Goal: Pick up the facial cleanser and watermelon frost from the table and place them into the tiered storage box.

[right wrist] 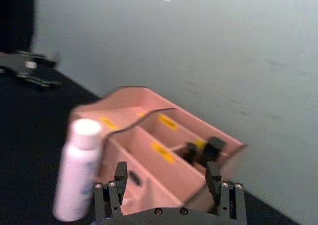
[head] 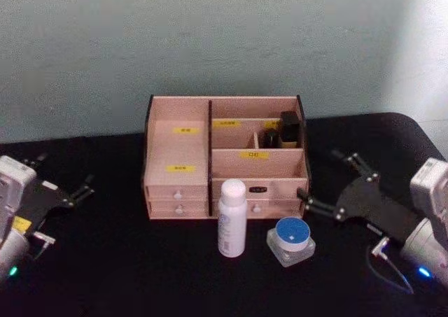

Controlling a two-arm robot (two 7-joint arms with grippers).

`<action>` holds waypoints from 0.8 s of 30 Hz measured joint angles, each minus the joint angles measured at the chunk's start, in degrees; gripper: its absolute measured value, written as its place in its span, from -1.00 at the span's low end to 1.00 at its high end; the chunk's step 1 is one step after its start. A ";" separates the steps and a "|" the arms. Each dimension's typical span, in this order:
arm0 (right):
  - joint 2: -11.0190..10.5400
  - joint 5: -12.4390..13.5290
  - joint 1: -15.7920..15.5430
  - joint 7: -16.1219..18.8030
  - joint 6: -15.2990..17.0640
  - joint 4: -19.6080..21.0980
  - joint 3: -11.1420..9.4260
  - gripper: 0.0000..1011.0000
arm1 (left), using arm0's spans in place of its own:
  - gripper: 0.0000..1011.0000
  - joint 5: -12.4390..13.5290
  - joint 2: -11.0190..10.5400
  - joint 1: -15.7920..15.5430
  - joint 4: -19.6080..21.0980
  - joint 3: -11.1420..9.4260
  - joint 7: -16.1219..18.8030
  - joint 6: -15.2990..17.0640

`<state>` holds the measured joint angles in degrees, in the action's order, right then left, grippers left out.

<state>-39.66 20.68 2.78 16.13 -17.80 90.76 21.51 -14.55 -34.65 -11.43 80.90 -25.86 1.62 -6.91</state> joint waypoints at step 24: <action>5.79 7.58 5.80 20.26 4.83 -7.53 5.10 0.98 | 0.98 0.00 0.00 0.00 0.00 0.00 0.00 0.00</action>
<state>-33.87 28.26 8.58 36.39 -12.97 83.24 26.62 -14.55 -34.65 -11.43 80.90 -25.86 1.62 -6.91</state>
